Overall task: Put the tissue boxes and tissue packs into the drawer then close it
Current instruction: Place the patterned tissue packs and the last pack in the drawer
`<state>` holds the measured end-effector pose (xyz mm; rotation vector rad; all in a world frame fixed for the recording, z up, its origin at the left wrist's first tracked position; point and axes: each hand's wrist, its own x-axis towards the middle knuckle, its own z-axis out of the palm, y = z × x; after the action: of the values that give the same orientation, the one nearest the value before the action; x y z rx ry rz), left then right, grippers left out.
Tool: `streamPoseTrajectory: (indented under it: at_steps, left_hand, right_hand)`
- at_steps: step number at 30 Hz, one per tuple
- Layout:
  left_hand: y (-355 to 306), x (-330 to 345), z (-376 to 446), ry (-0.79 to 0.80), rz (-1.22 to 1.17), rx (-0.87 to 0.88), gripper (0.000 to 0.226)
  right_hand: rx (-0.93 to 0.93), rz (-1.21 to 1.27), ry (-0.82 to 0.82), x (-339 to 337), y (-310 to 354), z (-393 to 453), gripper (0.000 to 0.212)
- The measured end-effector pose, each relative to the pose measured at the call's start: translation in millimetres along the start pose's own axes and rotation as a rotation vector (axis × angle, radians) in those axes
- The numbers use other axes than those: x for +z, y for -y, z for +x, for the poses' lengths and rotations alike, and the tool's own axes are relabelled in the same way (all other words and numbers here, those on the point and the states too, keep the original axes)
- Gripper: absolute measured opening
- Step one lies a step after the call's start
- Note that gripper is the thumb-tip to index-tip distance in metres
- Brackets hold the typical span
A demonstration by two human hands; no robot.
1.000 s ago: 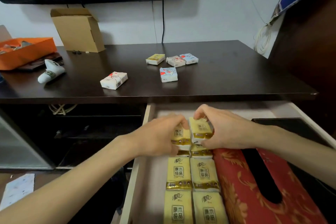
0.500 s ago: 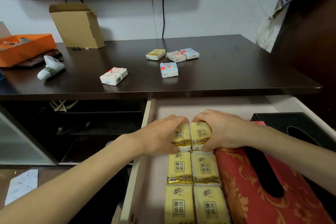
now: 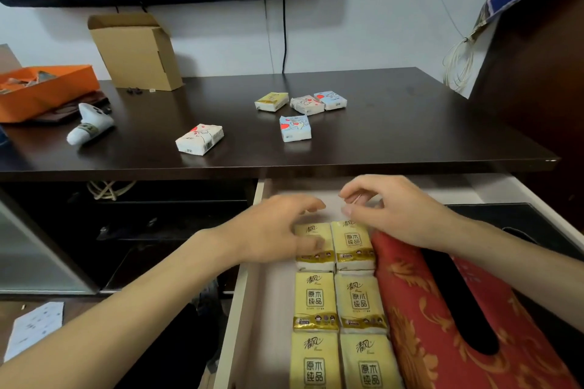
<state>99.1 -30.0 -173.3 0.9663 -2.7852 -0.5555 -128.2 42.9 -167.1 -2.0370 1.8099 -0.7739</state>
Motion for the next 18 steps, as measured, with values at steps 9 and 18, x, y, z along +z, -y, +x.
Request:
streamPoseTrajectory:
  at_steps: [9,18]
  left_hand:
    - [25,-67,49,-0.474,-0.137,-0.041,0.03]
    - [76,-65,140,-0.274,-0.004,-0.245,0.093]
  right_hand:
    - [0.021,0.04,-0.191,-39,-6,88,0.019]
    - [0.134,-0.29,-0.134,-38,-51,230,0.067]
